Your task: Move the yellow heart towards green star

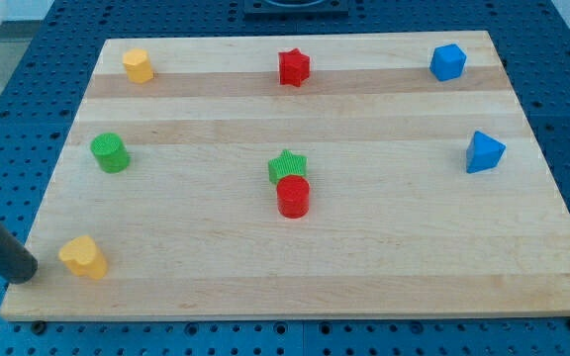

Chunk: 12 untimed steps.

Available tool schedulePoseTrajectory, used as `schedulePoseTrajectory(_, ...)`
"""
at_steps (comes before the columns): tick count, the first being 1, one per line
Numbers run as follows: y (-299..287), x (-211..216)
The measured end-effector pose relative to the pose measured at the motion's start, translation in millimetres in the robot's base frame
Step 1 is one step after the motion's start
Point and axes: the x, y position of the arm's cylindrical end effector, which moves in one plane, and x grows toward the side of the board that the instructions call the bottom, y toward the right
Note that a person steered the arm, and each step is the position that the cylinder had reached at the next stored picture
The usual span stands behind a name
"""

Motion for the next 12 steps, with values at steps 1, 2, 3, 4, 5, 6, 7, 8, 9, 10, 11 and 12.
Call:
schedulePoseTrajectory(1, 0, 11)
schedulePoseTrajectory(2, 0, 15)
schedulePoseTrajectory(3, 0, 17)
schedulePoseTrajectory(4, 0, 17)
schedulePoseTrajectory(5, 3, 17)
schedulePoseTrajectory(6, 15, 17)
schedulePoseTrajectory(7, 29, 17)
schedulePoseTrajectory(8, 29, 17)
schedulePoseTrajectory(9, 29, 15)
schedulePoseTrajectory(10, 35, 9)
schedulePoseTrajectory(11, 40, -2)
schedulePoseTrajectory(12, 45, -7)
